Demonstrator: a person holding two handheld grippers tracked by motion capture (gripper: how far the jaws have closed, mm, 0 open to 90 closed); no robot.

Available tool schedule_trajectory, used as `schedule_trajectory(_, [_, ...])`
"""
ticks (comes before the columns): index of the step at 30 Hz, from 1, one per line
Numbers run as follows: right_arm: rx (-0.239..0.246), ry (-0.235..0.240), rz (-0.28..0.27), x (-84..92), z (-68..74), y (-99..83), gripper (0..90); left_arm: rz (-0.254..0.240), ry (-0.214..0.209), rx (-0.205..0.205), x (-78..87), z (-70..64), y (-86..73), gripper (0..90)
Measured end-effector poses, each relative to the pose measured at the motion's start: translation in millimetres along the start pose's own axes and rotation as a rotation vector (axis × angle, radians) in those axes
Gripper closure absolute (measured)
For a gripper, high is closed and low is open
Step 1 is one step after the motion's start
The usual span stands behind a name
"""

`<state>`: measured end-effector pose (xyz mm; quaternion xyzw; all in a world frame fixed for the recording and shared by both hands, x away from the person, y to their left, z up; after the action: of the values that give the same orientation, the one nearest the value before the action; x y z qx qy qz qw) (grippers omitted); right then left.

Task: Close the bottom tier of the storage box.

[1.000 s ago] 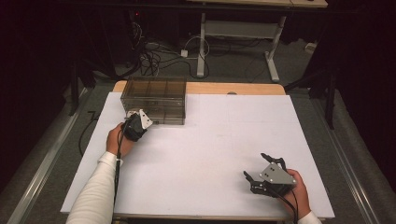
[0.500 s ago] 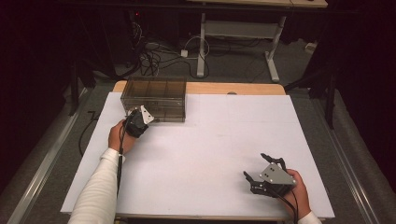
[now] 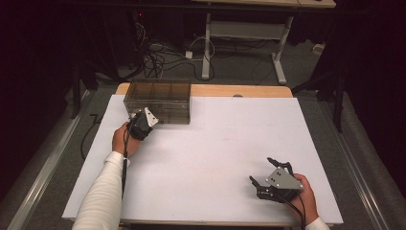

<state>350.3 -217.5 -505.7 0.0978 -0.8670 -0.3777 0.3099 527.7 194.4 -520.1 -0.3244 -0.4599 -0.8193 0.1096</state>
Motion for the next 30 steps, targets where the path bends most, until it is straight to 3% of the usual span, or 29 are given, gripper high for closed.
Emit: schedule_trajectory(30, [-0.001, 0.005, 0.003, -1.0, 1.2, -0.4, 17.0, -0.005, 0.045, 0.016, -9.4, 3.4, -1.3, 82.6])
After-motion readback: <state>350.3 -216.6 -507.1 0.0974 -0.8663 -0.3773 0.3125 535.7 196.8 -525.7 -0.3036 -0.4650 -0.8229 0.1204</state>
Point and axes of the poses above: each handheld gripper's, and its own axes: x roughly backward along the jaws, y roughly out of its top, z roughly to its left, the point moved 7 cm from there along -x, roughly forward along the jaws, and after that the axes turned 9 degrees about x, right-handed, at the moved point
